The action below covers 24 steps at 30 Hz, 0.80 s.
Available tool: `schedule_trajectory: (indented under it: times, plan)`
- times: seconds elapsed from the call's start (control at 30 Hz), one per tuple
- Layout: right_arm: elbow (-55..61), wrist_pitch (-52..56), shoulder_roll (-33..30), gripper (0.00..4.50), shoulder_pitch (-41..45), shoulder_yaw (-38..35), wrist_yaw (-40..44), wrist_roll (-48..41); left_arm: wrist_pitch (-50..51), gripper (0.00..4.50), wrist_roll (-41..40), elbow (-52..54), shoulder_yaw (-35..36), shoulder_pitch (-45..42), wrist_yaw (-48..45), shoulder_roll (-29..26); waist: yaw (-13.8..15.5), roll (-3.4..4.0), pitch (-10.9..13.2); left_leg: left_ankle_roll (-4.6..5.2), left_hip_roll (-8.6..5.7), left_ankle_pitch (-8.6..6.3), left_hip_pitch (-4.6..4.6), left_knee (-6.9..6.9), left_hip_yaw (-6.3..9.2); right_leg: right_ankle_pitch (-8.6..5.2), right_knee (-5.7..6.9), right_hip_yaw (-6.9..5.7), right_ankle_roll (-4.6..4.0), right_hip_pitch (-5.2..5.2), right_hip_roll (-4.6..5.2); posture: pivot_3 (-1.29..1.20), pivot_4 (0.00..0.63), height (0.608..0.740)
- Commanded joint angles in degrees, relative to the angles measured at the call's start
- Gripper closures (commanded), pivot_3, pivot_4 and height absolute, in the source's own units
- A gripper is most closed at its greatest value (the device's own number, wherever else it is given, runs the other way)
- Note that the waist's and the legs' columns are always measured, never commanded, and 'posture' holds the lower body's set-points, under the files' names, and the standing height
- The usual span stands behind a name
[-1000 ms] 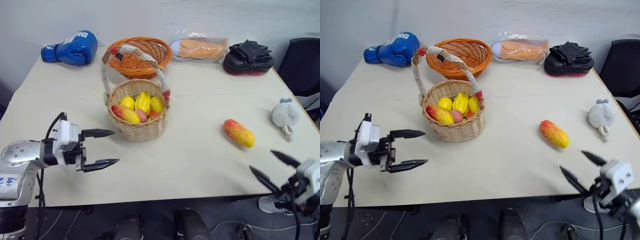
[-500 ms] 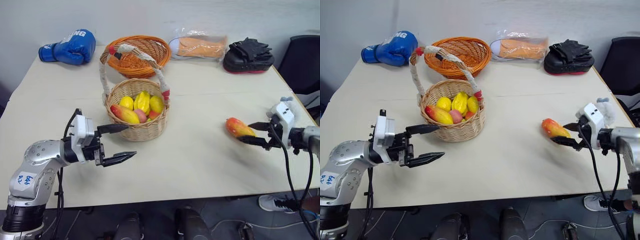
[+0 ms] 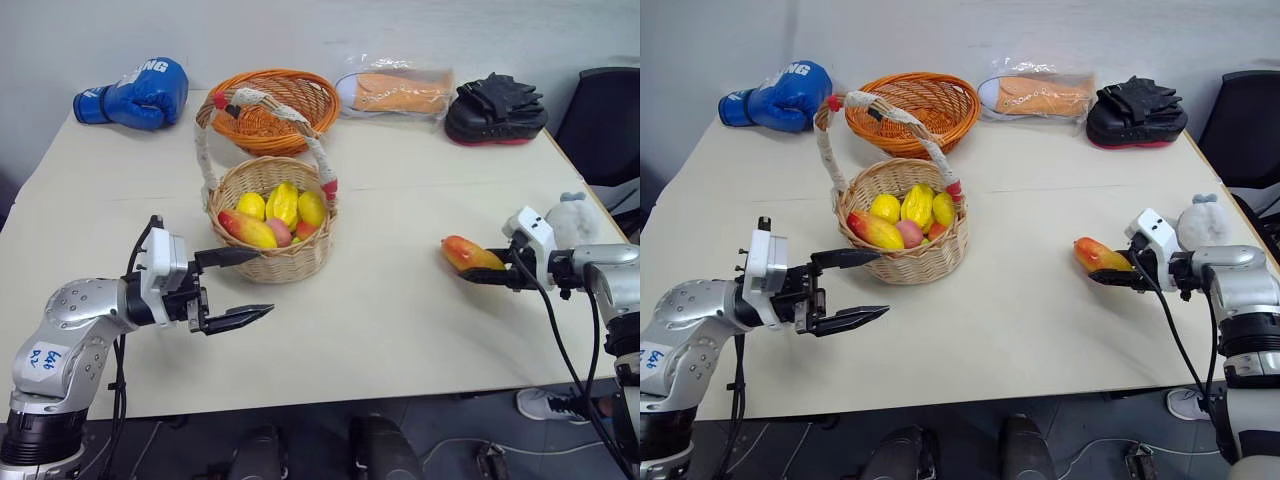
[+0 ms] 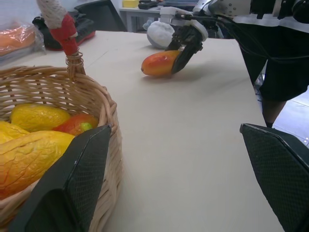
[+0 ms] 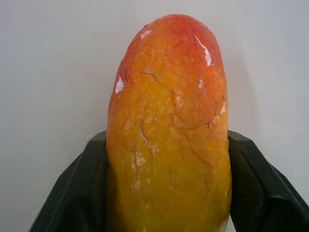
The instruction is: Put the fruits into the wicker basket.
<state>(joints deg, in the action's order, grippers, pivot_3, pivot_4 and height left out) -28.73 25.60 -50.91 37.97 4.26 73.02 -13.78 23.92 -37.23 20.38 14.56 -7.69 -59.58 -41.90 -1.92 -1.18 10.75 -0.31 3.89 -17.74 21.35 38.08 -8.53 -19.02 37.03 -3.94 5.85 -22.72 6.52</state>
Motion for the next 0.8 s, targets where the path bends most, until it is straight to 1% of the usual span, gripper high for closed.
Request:
schedule_trajectory:
  times: [0.03,0.1,0.17,0.2,0.23,0.3,0.37,0.4,0.47,0.53,0.6,0.63,0.67,0.73,0.8]
  plan:
    - [17.4,12.4,1.3,1.98,2.3,0.5,3.8,-8.1,0.5,0.0,-2.6,2.8,5.2,2.2,2.6,-0.3,-0.3,0.04,0.0,0.0,0.03,0.0,0.02,0.0,-0.01,0.0,0.02,0.02,0.0,-0.04,-0.01,0.0,0.15,0.74]
    - [26.7,21.2,3.4,1.98,3.1,1.3,4.7,-14.3,1.3,0.0,-3.8,4.1,7.4,4.2,4.4,0.2,-0.5,0.04,0.0,-0.06,0.16,-0.03,0.02,0.0,0.0,0.0,0.05,0.03,-0.01,-0.06,-0.01,0.0,0.15,0.74]
    - [35.1,26.4,8.4,1.98,5.6,3.1,2.5,-18.7,2.9,0.0,-6.3,5.5,10.7,7.5,5.9,0.7,-0.8,0.04,0.0,-0.13,0.27,-0.05,0.01,-0.01,0.08,-0.02,0.07,0.03,-0.05,-0.05,0.03,0.0,0.15,0.74]
    - [36.9,28.2,13.8,1.98,8.0,3.6,-1.5,-20.0,3.8,0.0,-8.0,5.6,12.6,9.4,6.7,1.3,-1.0,0.03,0.0,-0.19,0.35,-0.08,0.02,-0.02,0.09,-0.03,0.05,0.04,-0.08,-0.06,0.04,0.0,0.15,0.74]
    - [37.9,29.7,17.5,1.98,9.5,3.6,-4.5,-20.8,4.5,0.0,-9.3,5.8,13.9,10.6,7.3,1.7,-1.1,0.03,0.0,-0.22,0.38,-0.08,0.02,-0.04,0.12,-0.06,0.08,0.05,-0.14,-0.06,0.05,0.0,0.15,0.74]
    - [36.8,31.5,26.7,1.98,12.6,2.0,-12.5,-21.7,4.7,0.0,-9.9,4.8,15.5,13.0,7.2,2.0,-1.2,0.02,0.0,-0.32,0.45,-0.11,0.05,-0.03,0.15,-0.1,0.11,0.08,-0.23,-0.12,0.03,0.0,0.15,0.74]
    - [34.0,30.2,34.2,1.98,14.9,1.4,-20.7,-19.6,4.2,0.0,-9.4,4.0,16.6,14.9,6.8,1.8,-1.1,-0.02,0.0,-0.35,0.43,-0.1,0.16,-0.02,0.14,-0.12,0.2,0.06,-0.29,-0.29,0.02,0.0,0.15,0.74]
    - [31.8,27.7,37.5,1.98,15.9,2.3,-24.5,-17.0,4.1,0.0,-9.6,4.0,17.3,15.7,6.9,1.8,-1.0,-0.06,0.0,-0.35,0.34,-0.09,0.29,-0.01,0.12,-0.13,0.39,0.03,-0.32,-0.52,0.01,0.0,0.15,0.74]
    - [28.9,24.0,41.3,1.98,16.8,4.1,-29.4,-13.3,3.6,0.0,-9.4,4.3,18.0,17.0,7.0,1.9,-0.8,-0.14,-0.1,-0.28,0.15,-0.06,0.6,0.09,0.14,-0.14,0.59,-0.02,-0.35,-0.87,0.03,0.0,0.15,0.74]
    - [27.8,23.7,43.6,1.98,17.3,4.7,-32.3,-12.1,3.0,0.0,-8.5,4.7,17.9,18.1,6.6,1.9,-0.9,-0.19,-0.1,-0.19,0.03,-0.02,0.85,0.15,0.15,-0.11,0.58,-0.08,-0.3,-1.02,0.09,0.0,0.15,0.74]
    - [27.4,20.7,45.4,1.25,17.2,5.4,-35.8,-9.3,2.7,0.0,-8.5,5.0,17.7,18.5,7.0,2.1,-1.0,-0.19,-0.1,-0.06,-0.11,-0.05,0.92,0.15,0.15,-0.05,0.59,-0.09,-0.21,-1.02,0.18,0.0,0.15,0.74]
    - [27.4,18.7,46.1,1.07,16.8,5.9,-37.6,-7.6,2.5,0.0,-8.5,5.3,17.4,18.6,7.3,2.3,-1.2,-0.19,-0.1,-0.04,-0.11,-0.05,0.96,0.15,0.15,-0.02,0.59,-0.09,-0.17,-1.02,0.18,0.0,0.15,0.74]
    - [27.4,17.4,46.6,0.68,16.6,6.2,-38.9,-6.4,2.4,0.0,-8.5,5.5,17.2,18.7,7.5,2.4,-1.3,-0.19,-0.1,-0.03,-0.1,-0.05,1.0,0.14,0.15,0.0,0.58,-0.11,-0.13,-1.02,0.17,0.0,0.15,0.74]
    - [29.1,15.7,46.4,0.03,15.9,7.8,-38.8,-5.1,2.3,0.0,-8.5,5.5,16.7,18.7,7.8,2.8,-1.4,-0.19,-0.1,-0.03,-0.08,-0.05,1.0,0.1,0.15,0.0,0.57,-0.12,-0.13,-1.02,0.14,0.0,0.15,0.74]
    - [32.1,14.0,45.8,0.01,15.9,9.1,-37.5,-4.6,2.3,0.0,-8.8,4.8,16.8,18.2,8.2,3.0,-1.5,-0.19,-0.1,-0.04,-0.03,-0.05,1.0,0.06,0.16,0.0,0.56,-0.15,-0.13,-1.03,0.09,0.0,0.15,0.74]
